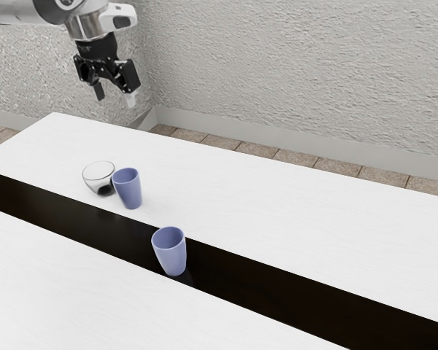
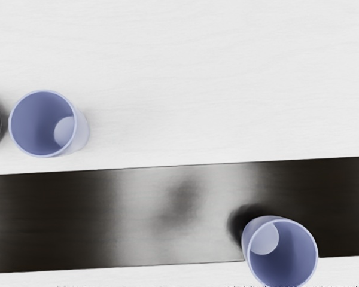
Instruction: Place the left cup onto the right cup
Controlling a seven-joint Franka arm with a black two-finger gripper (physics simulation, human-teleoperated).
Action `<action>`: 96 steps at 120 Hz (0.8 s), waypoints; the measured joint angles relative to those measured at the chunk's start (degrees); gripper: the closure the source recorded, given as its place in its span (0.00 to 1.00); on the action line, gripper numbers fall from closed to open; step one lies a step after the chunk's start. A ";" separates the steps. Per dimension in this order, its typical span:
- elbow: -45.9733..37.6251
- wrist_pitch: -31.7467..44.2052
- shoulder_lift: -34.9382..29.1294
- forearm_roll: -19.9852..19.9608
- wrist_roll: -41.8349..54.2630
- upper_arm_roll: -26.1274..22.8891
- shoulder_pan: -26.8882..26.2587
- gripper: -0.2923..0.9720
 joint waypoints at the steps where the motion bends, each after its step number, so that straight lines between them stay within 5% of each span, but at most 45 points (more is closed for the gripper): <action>1: -0.09 0.01 -0.03 0.00 -0.01 0.00 -0.02 0.24; 25: -4.00 1.98 1.38 0.08 -0.09 0.11 4.84 0.25; 51: -4.33 12.08 15.78 -2.76 0.51 -1.63 15.68 0.24; 71: -4.45 18.44 22.77 -7.32 1.22 -2.18 17.20 0.24; 96: -3.65 23.27 24.18 -9.66 1.74 -5.62 17.09 0.25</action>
